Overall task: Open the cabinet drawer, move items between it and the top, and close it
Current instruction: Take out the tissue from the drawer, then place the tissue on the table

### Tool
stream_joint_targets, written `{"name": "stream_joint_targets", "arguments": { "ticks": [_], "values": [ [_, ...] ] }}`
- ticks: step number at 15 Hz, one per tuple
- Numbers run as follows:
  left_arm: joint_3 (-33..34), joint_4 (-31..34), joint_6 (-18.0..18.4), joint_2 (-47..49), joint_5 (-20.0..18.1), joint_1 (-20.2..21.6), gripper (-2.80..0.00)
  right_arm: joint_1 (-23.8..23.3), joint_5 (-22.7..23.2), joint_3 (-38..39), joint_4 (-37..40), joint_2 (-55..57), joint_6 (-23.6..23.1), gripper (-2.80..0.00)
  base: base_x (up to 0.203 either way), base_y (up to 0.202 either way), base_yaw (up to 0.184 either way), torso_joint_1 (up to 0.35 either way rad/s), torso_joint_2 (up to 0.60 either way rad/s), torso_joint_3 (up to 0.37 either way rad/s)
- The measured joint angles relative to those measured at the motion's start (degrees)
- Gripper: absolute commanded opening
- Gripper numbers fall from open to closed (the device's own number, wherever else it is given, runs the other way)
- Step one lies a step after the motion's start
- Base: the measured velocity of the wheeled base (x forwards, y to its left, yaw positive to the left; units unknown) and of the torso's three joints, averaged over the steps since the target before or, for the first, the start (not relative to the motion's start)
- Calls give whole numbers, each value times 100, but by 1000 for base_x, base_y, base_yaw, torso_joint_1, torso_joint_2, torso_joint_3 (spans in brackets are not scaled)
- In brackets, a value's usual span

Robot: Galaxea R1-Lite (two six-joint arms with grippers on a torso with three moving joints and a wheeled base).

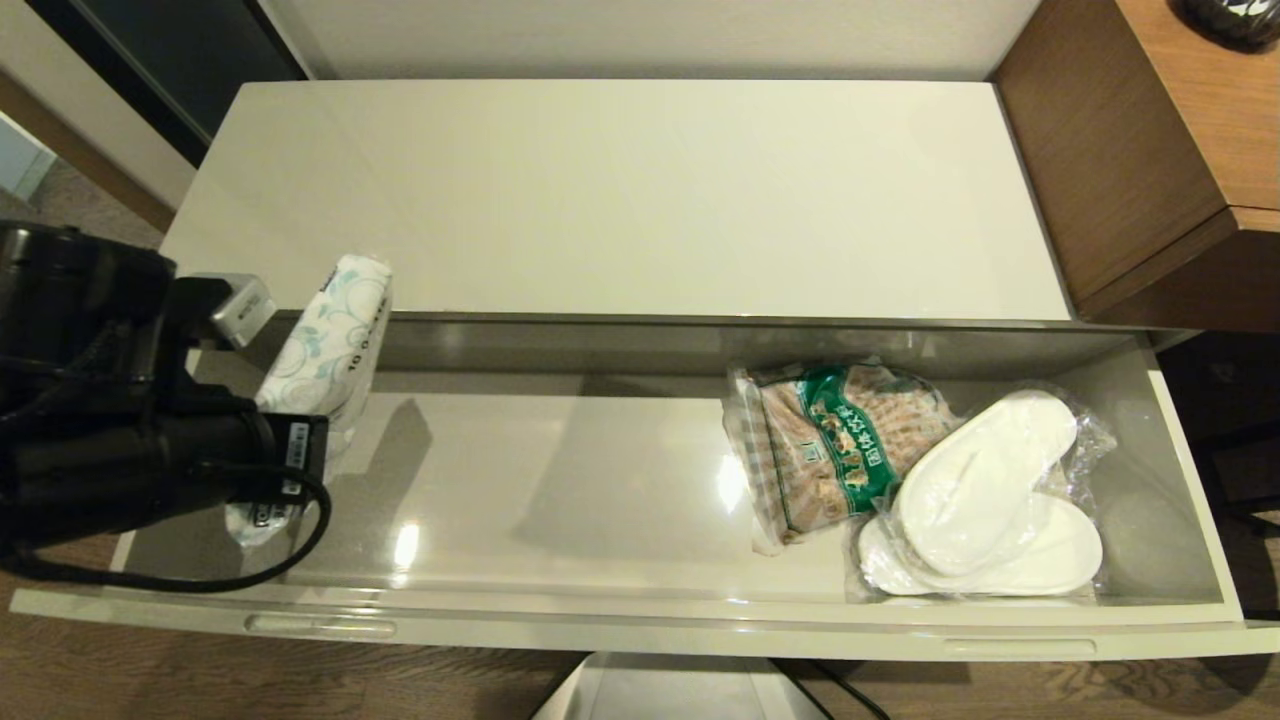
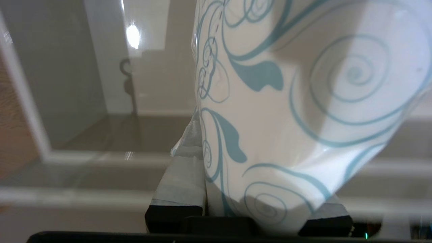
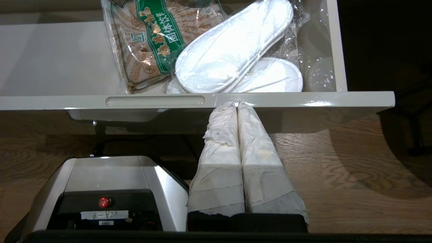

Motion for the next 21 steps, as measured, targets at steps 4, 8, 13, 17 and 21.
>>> {"name": "stream_joint_targets", "arguments": {
  "ticks": [4,8,13,17,21],
  "values": [
    [-1038,863,29,-371,9,-137,-280,4,6,0,0,0,0,-280,0,0,0,0,0,0],
    [-2737,1000,41,513,274,-161,-280,0,6,0,0,0,0,-280,0,0,0,0,0,0],
    [-5171,617,32,2841,796,-167,-280,4,0,0,0,0,0,-280,0,0,0,0,0,0],
    [-5528,-588,279,4022,1510,-167,0,6,-2,0,0,0,0,-280,0,0,0,0,0,0],
    [-5552,-758,290,4314,1707,-159,0,1,0,0,0,0,-1,-280,0,0,0,0,0,0]
  ]
}}
